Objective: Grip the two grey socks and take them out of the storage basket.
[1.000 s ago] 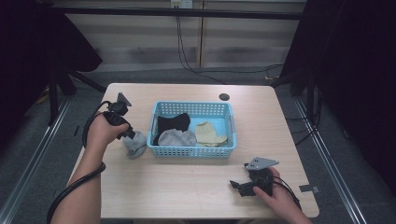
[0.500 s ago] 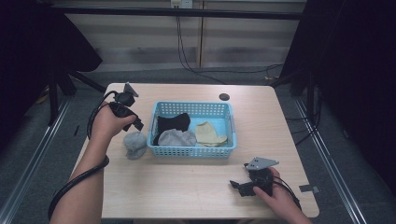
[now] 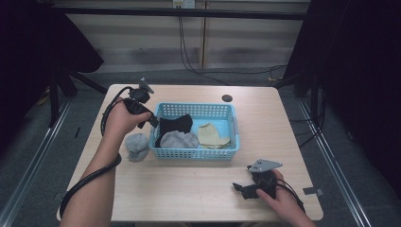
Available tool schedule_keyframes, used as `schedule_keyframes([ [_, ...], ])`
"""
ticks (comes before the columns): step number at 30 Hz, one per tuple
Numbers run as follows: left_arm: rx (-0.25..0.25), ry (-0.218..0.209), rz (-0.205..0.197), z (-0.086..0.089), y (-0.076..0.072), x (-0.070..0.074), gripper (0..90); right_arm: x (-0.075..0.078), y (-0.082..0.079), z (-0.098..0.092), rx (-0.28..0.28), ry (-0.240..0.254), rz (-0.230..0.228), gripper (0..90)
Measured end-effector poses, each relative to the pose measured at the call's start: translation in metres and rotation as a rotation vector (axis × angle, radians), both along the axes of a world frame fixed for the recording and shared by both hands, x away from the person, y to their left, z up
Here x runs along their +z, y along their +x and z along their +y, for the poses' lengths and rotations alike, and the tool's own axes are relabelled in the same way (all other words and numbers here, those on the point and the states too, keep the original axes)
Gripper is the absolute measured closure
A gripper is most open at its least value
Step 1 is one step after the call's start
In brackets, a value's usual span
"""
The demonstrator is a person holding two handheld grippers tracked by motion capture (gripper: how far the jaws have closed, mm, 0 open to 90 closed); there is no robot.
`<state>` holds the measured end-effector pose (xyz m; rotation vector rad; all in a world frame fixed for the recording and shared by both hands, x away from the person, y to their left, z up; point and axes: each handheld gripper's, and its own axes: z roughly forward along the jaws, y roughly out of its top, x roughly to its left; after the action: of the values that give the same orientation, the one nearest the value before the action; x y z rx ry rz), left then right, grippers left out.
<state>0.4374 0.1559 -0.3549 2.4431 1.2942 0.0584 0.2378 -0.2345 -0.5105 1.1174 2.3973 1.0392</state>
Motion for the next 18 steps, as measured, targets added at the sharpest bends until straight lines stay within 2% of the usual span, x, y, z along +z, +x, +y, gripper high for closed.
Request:
schedule_keyframes([
  [5, -0.033, -0.006, -0.007, -0.018, 0.000, -0.001, 38.8, 0.000, 0.000, 0.000, -0.001, 0.000, 0.001, 11.4],
  [10, -0.050, -0.007, -0.009, -0.026, 0.001, -0.002, 37.7, 0.000, 0.000, 0.000, 0.000, 0.000, 0.000, 11.4],
  [18, -0.074, -0.035, -0.019, -0.045, 0.001, -0.014, 34.8, 0.000, 0.000, 0.000, 0.000, 0.000, 0.000, 11.4],
])
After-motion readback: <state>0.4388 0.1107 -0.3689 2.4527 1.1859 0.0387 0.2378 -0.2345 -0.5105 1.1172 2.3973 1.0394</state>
